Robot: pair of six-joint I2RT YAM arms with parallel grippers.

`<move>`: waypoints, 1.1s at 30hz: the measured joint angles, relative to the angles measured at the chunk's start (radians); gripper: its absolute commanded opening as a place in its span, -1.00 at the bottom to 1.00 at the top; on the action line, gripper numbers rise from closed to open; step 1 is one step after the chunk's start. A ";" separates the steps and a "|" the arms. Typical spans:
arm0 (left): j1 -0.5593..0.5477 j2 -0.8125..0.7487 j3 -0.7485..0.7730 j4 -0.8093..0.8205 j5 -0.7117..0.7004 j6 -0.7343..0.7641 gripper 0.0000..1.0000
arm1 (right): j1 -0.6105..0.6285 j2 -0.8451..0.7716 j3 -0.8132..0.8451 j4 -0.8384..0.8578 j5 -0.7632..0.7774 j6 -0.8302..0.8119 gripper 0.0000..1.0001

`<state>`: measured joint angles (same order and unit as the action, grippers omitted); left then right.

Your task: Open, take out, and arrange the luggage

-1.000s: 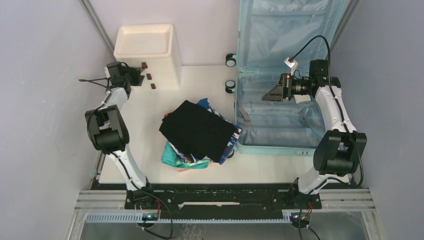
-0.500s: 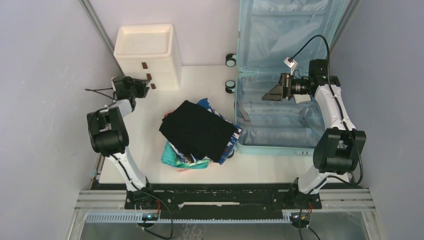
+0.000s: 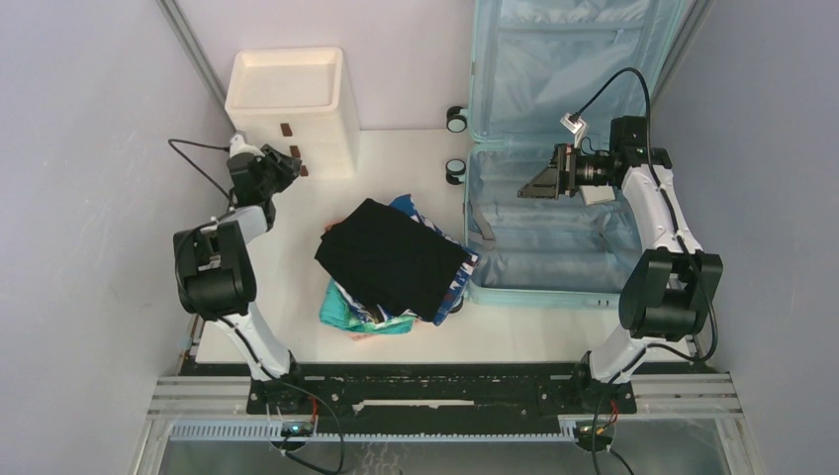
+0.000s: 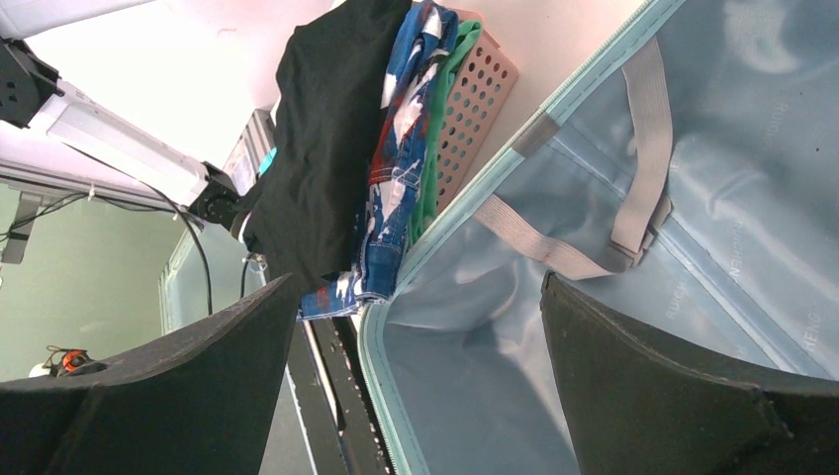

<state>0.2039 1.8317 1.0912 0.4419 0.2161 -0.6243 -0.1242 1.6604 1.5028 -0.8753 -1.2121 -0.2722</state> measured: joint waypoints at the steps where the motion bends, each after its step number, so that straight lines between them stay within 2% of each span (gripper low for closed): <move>1: -0.002 0.001 0.000 0.016 0.002 0.016 -0.03 | 0.000 0.001 0.000 -0.001 0.000 0.000 0.99; 8: -0.006 0.052 0.056 0.092 0.005 0.049 -0.02 | -0.001 0.003 0.000 -0.010 0.006 -0.010 0.99; 16: -0.011 0.115 0.086 0.084 -0.003 0.048 -0.02 | -0.014 0.010 0.022 -0.017 0.008 -0.015 0.99; 25: -0.012 0.179 0.189 0.077 0.017 0.048 -0.07 | -0.014 0.027 0.043 -0.020 0.014 -0.018 0.99; 33: -0.012 0.208 0.201 0.091 0.042 0.048 -0.04 | -0.014 0.029 0.043 -0.031 0.028 -0.019 0.99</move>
<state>0.1921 2.0396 1.2926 0.5327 0.2584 -0.5758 -0.1379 1.6897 1.5459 -0.9062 -1.1843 -0.2909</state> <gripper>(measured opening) 0.469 0.993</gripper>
